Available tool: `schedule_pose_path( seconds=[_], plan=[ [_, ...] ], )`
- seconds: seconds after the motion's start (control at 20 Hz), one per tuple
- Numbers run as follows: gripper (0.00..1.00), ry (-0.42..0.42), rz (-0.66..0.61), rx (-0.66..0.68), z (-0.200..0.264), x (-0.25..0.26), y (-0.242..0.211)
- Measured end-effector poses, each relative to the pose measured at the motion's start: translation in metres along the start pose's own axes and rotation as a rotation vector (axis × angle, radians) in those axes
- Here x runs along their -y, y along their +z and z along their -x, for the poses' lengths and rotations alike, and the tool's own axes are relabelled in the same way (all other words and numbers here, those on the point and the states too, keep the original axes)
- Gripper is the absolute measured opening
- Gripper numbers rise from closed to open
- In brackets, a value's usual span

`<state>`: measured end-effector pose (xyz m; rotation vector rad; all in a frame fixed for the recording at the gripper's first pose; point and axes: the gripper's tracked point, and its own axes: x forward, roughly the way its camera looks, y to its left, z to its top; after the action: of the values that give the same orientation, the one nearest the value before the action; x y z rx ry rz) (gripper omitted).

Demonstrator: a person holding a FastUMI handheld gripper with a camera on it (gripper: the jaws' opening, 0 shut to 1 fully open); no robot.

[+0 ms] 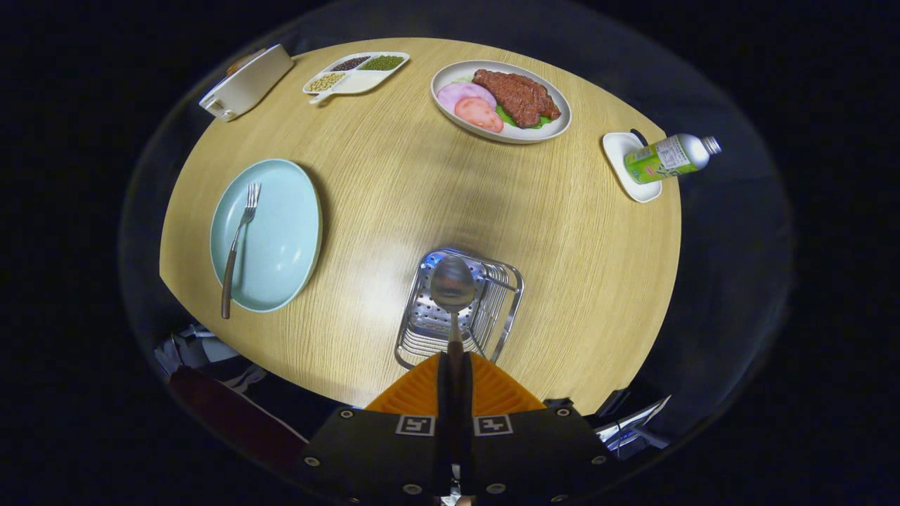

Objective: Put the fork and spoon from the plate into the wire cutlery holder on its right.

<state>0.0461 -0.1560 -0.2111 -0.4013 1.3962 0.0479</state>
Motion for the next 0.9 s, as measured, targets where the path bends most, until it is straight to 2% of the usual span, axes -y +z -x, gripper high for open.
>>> schedule_pose_path(
  seconds=[0.25,0.45,0.55,0.8,0.85,0.9],
  plan=[
    [0.09,0.027,-0.027,-0.006,-0.007,-0.007,0.002],
    [0.16,0.051,-0.074,0.047,0.002,-0.01,0.012],
    [0.26,0.056,-0.095,0.084,0.012,-0.009,0.016],
    [0.7,0.097,-0.168,0.221,0.042,-0.023,0.033],
    [0.73,0.099,-0.179,0.25,0.048,-0.027,0.036],
    [0.8,0.095,-0.189,0.285,0.055,-0.032,0.04]
  ],
)
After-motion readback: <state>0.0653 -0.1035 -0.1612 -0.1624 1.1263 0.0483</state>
